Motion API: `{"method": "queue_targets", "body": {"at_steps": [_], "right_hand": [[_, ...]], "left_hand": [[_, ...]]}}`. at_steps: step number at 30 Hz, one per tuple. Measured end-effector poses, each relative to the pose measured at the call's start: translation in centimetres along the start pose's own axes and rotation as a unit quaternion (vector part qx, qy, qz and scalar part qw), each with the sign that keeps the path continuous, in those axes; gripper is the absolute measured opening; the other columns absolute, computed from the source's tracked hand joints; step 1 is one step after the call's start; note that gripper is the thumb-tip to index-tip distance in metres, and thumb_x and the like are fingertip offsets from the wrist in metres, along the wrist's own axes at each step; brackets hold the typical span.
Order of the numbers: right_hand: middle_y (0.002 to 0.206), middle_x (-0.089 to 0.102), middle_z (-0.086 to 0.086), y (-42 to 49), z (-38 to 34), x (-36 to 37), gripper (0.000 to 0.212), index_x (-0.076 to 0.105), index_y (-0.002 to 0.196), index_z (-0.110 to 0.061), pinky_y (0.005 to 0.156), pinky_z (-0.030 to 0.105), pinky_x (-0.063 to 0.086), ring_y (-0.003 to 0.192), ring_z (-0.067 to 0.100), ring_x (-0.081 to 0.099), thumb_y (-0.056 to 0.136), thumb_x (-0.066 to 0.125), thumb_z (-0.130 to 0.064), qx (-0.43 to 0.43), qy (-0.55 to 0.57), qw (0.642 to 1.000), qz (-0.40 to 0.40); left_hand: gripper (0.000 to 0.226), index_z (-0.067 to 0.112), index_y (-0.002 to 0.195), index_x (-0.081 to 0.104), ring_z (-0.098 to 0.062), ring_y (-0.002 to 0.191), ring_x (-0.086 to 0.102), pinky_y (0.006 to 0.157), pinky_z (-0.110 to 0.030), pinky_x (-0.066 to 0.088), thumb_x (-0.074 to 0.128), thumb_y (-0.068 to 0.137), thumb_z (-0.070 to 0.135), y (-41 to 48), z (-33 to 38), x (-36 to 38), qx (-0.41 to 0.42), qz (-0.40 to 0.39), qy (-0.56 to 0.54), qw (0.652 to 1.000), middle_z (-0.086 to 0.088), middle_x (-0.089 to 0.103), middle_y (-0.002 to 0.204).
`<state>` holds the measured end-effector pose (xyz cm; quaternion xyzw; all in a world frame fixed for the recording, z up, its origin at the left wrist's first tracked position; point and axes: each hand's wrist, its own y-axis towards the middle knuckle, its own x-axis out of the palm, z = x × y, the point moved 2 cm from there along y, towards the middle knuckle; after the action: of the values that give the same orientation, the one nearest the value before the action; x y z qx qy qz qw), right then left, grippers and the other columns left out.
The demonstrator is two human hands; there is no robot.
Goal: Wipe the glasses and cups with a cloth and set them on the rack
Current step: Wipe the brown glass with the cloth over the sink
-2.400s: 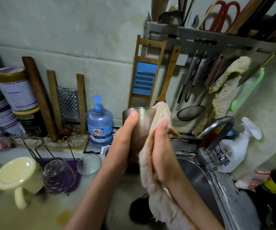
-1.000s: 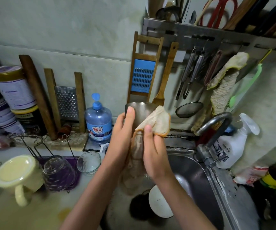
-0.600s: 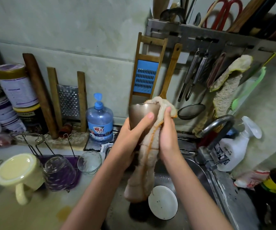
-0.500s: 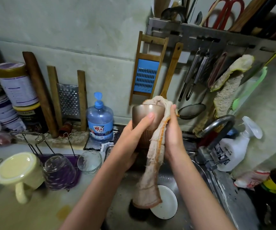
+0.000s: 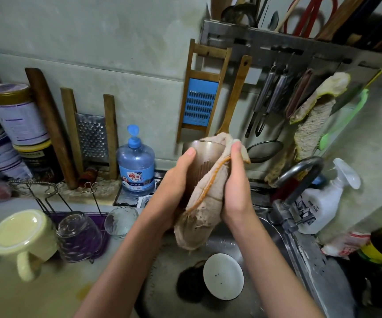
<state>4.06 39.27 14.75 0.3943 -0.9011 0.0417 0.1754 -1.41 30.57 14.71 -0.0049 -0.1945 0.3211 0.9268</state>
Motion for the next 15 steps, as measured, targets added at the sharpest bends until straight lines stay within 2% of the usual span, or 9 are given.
{"method": "queue_targets", "body": {"at_steps": [1,3,5,7,9,12,13,15], "right_hand": [[0.132,0.059,0.012,0.0,-0.2,0.1,0.084,0.057,0.129,-0.015,0.112,0.049,0.035,0.128,0.027,0.052,0.073,0.05,-0.078,0.016,0.002,1.0,0.027],[0.132,0.058,0.014,-0.3,-0.6,0.3,0.095,0.054,0.129,-0.012,0.112,0.05,0.035,0.127,0.028,0.052,0.071,0.041,-0.085,-0.01,-0.075,0.995,0.065],[0.124,0.062,0.015,-0.8,-0.7,0.7,0.087,0.057,0.122,-0.009,0.109,0.051,0.037,0.121,0.027,0.055,0.079,0.032,-0.08,-0.096,-0.155,0.982,0.057],[0.11,0.066,0.012,-1.5,-0.6,0.9,0.074,0.06,0.11,-0.01,0.103,0.05,0.041,0.11,0.024,0.059,0.086,0.025,-0.07,-0.138,-0.184,0.972,0.051],[0.101,0.066,0.006,-2.0,-0.5,0.8,0.067,0.06,0.101,-0.014,0.097,0.048,0.043,0.102,0.021,0.061,0.088,0.02,-0.067,-0.17,-0.227,0.957,0.068],[0.096,0.065,0.0,-1.8,-1.0,0.6,0.061,0.062,0.092,-0.024,0.097,0.042,0.044,0.1,0.02,0.06,0.09,0.017,-0.065,-0.168,-0.219,0.956,0.104],[0.089,0.064,-0.006,-1.2,-1.3,0.2,0.055,0.063,0.084,-0.029,0.095,0.038,0.044,0.094,0.017,0.059,0.091,0.02,-0.062,-0.155,-0.176,0.966,0.11],[0.07,0.058,-0.013,0.1,-1.4,-0.7,0.043,0.06,0.07,-0.026,0.079,0.029,0.043,0.073,0.008,0.055,0.098,0.033,-0.045,-0.085,-0.044,0.989,0.115]], "left_hand": [[0.054,0.015,0.116,0.068,-0.019,0.108,0.068,0.104,-0.04,0.045,0.046,0.091,0.058,-0.1,-0.1,0.0,-0.014,-0.013,-0.002,1.0,-0.006,0.073,0.113],[0.066,0.016,0.121,0.065,-0.015,0.108,0.067,0.102,-0.036,0.047,0.045,0.085,0.068,-0.4,0.0,0.4,-0.003,-0.014,0.05,0.999,-0.003,0.071,0.116],[0.086,0.013,0.123,0.055,-0.002,0.098,0.066,0.088,-0.02,0.052,0.062,0.067,0.078,-0.5,0.0,0.6,0.051,0.04,0.111,0.992,-0.001,0.068,0.115],[0.074,0.013,0.113,0.046,0.013,0.075,0.061,0.066,-0.007,0.048,0.07,0.062,0.062,-1.0,0.4,0.7,0.116,0.11,0.119,0.98,0.005,0.063,0.099],[0.06,0.014,0.099,0.048,0.011,0.063,0.058,0.058,-0.009,0.046,0.067,0.059,0.055,-1.2,0.3,1.0,0.142,0.119,0.098,0.978,0.009,0.06,0.083],[0.055,0.015,0.092,0.058,-0.001,0.069,0.062,0.064,-0.016,0.049,0.069,0.07,0.064,-1.4,0.2,1.0,0.133,0.103,0.103,0.98,0.011,0.066,0.074],[0.056,0.015,0.095,0.062,-0.005,0.077,0.066,0.071,-0.02,0.051,0.068,0.074,0.066,-1.1,0.0,0.7,0.117,0.089,0.11,0.983,0.009,0.07,0.08],[0.063,0.015,0.106,0.069,-0.014,0.096,0.07,0.089,-0.032,0.052,0.062,0.073,0.068,-1.1,0.0,0.6,0.062,0.043,0.096,0.993,0.001,0.075,0.099]]}}
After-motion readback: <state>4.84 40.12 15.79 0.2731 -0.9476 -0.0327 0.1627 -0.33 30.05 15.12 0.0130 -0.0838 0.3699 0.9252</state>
